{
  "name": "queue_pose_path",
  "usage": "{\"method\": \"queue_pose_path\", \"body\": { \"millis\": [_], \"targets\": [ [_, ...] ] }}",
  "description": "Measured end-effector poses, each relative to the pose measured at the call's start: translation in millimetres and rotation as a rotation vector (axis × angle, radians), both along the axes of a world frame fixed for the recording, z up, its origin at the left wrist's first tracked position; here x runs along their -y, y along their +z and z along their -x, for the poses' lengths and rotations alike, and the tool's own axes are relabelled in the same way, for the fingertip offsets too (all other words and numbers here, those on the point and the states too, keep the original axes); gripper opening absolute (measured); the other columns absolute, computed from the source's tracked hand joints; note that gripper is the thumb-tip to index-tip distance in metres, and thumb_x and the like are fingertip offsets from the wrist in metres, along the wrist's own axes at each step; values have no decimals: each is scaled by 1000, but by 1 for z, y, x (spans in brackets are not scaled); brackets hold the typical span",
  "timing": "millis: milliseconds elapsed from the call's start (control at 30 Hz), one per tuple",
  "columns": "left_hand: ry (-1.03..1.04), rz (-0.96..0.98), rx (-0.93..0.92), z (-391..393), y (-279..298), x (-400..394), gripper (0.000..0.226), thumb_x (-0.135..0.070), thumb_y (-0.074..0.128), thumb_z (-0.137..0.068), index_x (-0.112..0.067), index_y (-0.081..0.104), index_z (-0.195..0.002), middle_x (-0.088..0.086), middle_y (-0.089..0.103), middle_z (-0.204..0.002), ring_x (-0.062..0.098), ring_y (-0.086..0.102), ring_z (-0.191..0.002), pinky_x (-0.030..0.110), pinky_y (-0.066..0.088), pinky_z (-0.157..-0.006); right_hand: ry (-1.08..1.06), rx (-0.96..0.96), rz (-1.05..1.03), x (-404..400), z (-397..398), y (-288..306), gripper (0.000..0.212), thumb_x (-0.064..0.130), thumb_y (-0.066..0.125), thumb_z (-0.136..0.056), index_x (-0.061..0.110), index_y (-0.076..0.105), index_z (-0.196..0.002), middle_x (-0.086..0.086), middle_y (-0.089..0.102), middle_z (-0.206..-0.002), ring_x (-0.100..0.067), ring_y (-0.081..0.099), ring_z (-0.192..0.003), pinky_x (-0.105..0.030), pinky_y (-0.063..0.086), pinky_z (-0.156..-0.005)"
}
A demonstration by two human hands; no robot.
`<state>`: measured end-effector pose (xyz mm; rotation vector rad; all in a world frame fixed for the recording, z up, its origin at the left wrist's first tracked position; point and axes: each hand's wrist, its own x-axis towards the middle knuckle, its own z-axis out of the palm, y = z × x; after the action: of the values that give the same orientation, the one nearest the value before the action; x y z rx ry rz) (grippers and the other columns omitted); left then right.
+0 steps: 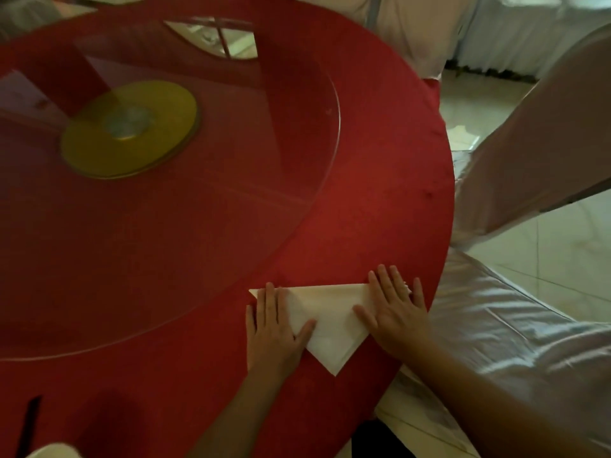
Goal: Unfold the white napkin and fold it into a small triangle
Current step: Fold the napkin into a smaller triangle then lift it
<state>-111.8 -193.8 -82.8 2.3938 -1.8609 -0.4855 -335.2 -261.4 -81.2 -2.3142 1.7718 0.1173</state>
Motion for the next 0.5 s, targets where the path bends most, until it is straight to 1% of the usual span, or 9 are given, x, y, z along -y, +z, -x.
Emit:
{"method": "queue_pose_path", "body": {
  "millis": [67,133,200,267,300,333,367,433,500],
  "targets": [
    [105,87,-113,1,8,-2,90,-63,40,-87,-7,7,-150,14,-3,-159,25,-6,-146,40,2,-116,7,35,48,-18,-3,10,77,65,19,-92,12,36,-145,-13,33,-153,-31,23,-143,-56,13,-114],
    [286,191,-241,4,19,-1,87,-43,61,-85,-4,15,-149,20,14,-156,33,12,-143,43,16,-114,60,111,81,-49,-13,16,71,60,26,-93,11,43,-140,-15,39,-149,-31,29,-140,-53,15,-112],
    [513,196,-424,6,29,4,85,-29,66,-81,-8,17,-148,20,23,-151,35,21,-137,47,28,-108,118,156,81,-83,-26,17,65,58,33,-92,12,49,-135,-13,44,-147,-28,34,-138,-47,12,-112],
    [756,147,-618,5,38,13,81,-22,66,-78,-11,22,-146,18,32,-144,35,37,-128,47,40,-96,112,134,36,-104,-36,17,62,57,37,-90,14,55,-131,-11,48,-144,-26,38,-137,-46,9,-113],
    [861,136,-711,3,41,17,77,-20,66,-77,-9,28,-143,18,39,-139,34,47,-118,45,46,-88,89,115,11,-109,-40,17,63,56,36,-90,14,56,-132,-10,48,-145,-26,37,-137,-47,9,-114],
    [941,132,-806,2,43,22,72,-17,67,-76,-5,34,-138,17,47,-132,31,54,-107,41,50,-80,61,113,-15,-111,-43,17,65,57,32,-90,15,52,-135,-9,44,-147,-24,33,-139,-47,9,-116],
    [998,125,-889,1,45,25,66,-14,68,-76,-1,38,-133,17,53,-125,28,57,-99,38,49,-73,40,123,-30,-112,-45,17,67,58,28,-91,16,45,-141,-7,36,-152,-23,25,-143,-46,8,-117],
    [1077,93,-978,-1,46,31,63,-11,70,-76,4,39,-130,19,56,-120,29,57,-97,35,45,-71,25,164,-53,-111,-45,14,71,60,19,-91,19,31,-148,-2,21,-158,-19,9,-147,-43,3,-117],
    [1120,63,-994,-3,45,35,59,-11,71,-76,6,42,-124,20,58,-118,32,58,-99,35,44,-70,17,192,-39,-109,-43,12,68,59,19,-91,22,30,-148,1,22,-159,-15,6,-146,-41,3,-116]
  ]
}}
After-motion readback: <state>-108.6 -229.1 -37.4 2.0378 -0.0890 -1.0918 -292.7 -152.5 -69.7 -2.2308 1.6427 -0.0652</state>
